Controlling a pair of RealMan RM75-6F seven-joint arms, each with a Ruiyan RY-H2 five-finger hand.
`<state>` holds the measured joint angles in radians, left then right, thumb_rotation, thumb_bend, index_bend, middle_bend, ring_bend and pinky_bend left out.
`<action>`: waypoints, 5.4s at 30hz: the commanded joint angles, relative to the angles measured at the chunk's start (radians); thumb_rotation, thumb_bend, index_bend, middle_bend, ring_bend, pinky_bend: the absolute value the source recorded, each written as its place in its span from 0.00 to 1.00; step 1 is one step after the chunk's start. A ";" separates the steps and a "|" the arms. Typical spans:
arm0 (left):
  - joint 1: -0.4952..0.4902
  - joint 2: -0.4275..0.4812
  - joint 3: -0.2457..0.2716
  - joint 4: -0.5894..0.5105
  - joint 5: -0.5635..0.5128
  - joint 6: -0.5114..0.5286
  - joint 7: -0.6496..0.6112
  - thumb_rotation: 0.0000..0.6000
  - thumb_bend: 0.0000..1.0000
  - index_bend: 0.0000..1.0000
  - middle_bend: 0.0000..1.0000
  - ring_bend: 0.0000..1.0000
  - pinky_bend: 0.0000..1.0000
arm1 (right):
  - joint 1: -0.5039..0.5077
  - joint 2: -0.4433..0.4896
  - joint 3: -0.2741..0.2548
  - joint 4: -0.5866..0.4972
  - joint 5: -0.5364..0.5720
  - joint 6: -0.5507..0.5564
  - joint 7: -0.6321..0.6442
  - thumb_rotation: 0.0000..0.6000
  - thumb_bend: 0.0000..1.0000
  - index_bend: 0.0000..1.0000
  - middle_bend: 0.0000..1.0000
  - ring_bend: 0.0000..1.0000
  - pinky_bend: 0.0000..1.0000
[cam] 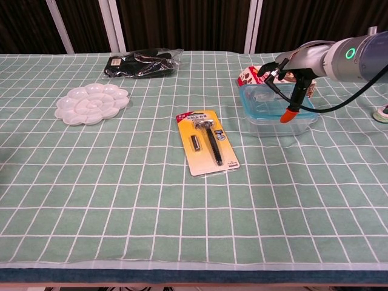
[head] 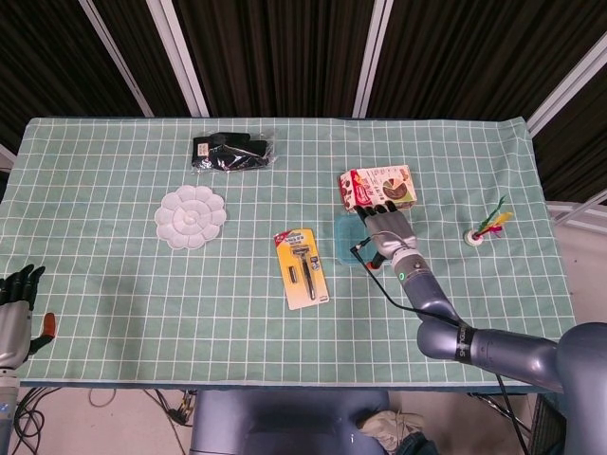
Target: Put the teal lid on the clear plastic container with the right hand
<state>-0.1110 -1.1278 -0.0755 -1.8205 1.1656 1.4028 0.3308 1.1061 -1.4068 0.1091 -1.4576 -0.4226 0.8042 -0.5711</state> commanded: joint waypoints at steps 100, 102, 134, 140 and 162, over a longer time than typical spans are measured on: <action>-0.007 0.005 0.008 -0.004 -0.013 -0.005 0.004 1.00 0.53 0.02 0.00 0.00 0.00 | 0.051 0.087 -0.026 -0.082 0.170 0.012 -0.078 1.00 0.31 0.00 0.03 0.00 0.00; -0.007 0.006 0.008 -0.004 -0.012 -0.005 0.003 1.00 0.53 0.02 0.00 0.00 0.00 | 0.046 0.112 -0.024 -0.112 0.166 0.023 -0.071 1.00 0.31 0.00 0.02 0.00 0.00; -0.010 0.005 0.008 -0.008 -0.025 -0.010 0.010 1.00 0.53 0.02 0.00 0.00 0.00 | -0.164 0.050 0.014 -0.026 -0.248 0.087 0.202 1.00 0.43 0.61 0.02 0.00 0.00; -0.010 0.006 0.009 -0.009 -0.025 -0.011 0.012 1.00 0.53 0.02 0.00 0.00 0.00 | -0.169 0.051 0.016 -0.023 -0.255 0.072 0.192 1.00 0.48 0.62 0.02 0.00 0.00; -0.011 0.006 0.009 -0.011 -0.032 -0.010 0.014 1.00 0.53 0.02 0.00 0.00 0.00 | -0.170 -0.002 0.019 0.079 -0.214 -0.002 0.163 1.00 0.49 0.62 0.02 0.00 0.00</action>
<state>-0.1222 -1.1222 -0.0669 -1.8317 1.1341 1.3926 0.3448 0.9365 -1.4081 0.1284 -1.3787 -0.6366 0.8026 -0.4082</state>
